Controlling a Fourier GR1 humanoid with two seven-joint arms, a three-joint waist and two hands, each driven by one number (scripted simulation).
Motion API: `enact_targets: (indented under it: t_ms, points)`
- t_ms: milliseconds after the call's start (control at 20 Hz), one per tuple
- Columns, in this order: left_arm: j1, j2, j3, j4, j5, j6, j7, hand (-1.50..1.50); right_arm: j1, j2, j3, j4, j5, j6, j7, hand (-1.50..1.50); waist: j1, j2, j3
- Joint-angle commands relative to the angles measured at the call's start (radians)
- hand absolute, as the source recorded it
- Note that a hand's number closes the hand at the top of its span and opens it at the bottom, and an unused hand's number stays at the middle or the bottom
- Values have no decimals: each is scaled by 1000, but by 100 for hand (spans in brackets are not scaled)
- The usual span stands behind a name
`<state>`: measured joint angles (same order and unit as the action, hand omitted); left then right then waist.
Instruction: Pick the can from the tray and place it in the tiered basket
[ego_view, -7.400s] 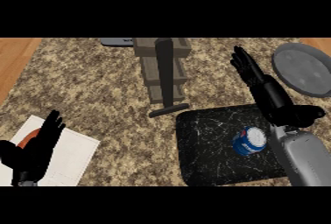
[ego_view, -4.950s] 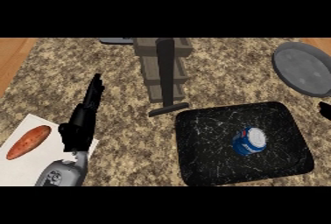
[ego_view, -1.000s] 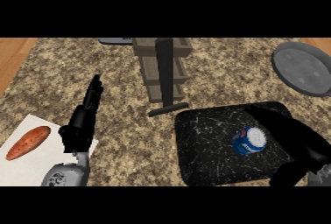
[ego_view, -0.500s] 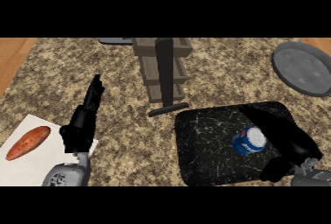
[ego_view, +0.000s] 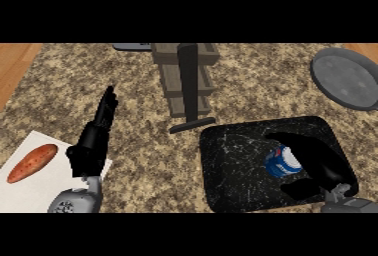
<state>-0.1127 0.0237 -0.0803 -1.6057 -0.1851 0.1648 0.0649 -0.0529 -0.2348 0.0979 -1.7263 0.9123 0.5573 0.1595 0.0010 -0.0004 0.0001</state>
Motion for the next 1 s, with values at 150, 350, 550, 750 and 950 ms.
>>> enact_targets:
  t_ms: [150, 350, 550, 750, 950]
  points:
    - [-56, 30, 59, 74, 50, -31, -23, 0, -1, -62, 24, 67, 125, -207, -140, 150, -3, 2, 0]
    - [3, 28, 41, 57, 36, -28, -64, 0, -63, -11, 35, 110, 172, -241, -106, 150, 1, 1, 0]
    - [-11, -10, -1, 72, 0, 3, -57, 0, -97, 119, 245, -20, 336, -109, 168, 150, -2, -2, -2]
    - [-43, -9, -19, 43, 8, -21, 3, 0, -256, 229, 431, 40, 441, 112, 384, 150, 50, -11, -11]
    - [-64, 6, -4, 58, 13, -31, -10, 0, -388, 233, 512, 0, 319, 211, 644, 150, 53, -7, -5]
